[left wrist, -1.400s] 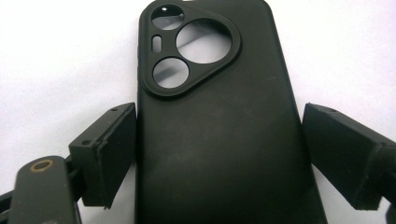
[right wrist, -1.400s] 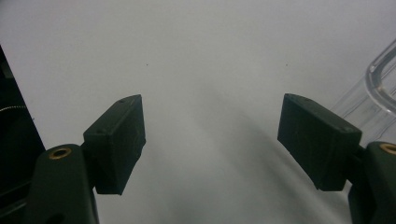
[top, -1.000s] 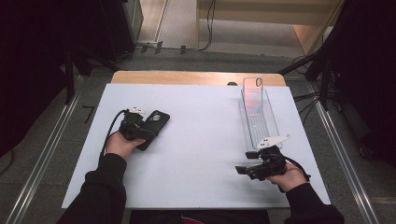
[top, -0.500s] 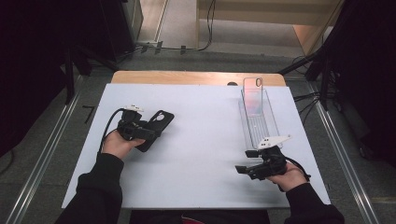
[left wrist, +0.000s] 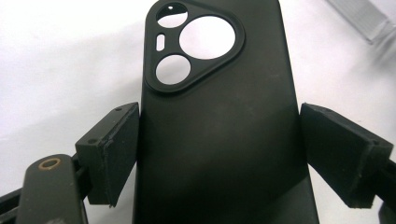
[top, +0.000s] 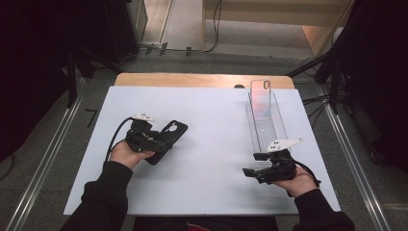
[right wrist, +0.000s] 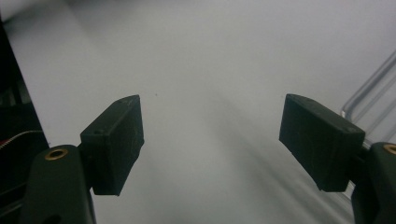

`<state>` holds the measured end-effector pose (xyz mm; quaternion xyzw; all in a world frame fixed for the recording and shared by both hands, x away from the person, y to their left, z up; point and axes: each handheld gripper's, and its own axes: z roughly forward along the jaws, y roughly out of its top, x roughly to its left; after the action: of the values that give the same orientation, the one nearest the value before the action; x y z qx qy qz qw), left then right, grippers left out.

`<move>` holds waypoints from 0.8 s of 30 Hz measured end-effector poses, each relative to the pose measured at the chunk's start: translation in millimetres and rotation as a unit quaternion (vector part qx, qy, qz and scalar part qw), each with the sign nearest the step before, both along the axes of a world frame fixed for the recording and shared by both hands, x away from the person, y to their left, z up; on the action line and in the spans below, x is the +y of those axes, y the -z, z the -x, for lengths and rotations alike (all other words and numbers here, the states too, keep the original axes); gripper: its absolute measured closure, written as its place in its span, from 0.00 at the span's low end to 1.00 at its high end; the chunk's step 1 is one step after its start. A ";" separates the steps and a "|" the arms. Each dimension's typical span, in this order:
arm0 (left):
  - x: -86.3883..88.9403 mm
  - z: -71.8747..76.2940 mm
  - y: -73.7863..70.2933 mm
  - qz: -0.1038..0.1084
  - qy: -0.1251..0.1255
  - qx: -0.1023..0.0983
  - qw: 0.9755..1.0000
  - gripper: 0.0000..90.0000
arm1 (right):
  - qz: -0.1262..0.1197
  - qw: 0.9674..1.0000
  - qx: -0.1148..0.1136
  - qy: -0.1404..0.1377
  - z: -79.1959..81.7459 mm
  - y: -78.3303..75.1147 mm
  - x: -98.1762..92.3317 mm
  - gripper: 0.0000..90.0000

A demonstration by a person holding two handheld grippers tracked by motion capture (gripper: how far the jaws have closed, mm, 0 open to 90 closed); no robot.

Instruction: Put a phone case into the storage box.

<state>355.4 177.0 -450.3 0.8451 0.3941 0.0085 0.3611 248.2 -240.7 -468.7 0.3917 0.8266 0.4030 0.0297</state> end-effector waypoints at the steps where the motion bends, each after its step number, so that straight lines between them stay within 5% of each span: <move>1: -2.0 2.5 -0.5 0.001 0.003 0.001 1.000 0.17 | -0.003 1.000 0.000 -0.001 0.1 -0.9 0.3 0.22; 7: -14.3 20.9 -3.8 -0.002 0.022 -0.001 1.000 0.17 | -0.010 1.000 0.006 -0.012 1.3 -3.2 2.6 0.22; 14: -22.6 38.6 -6.7 0.012 0.010 -0.006 1.000 0.17 | -0.027 0.999 0.046 -0.001 -1.3 -7.1 8.8 0.22; 24: -34.6 55.6 -6.6 0.042 -0.013 -0.031 0.999 0.17 | -0.019 0.998 0.055 0.009 -2.7 -13.1 20.9 0.22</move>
<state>299.7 142.4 -443.7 0.8231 0.3940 0.0228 0.4083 250.9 -219.7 -455.5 0.4217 0.8154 0.3962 -0.0198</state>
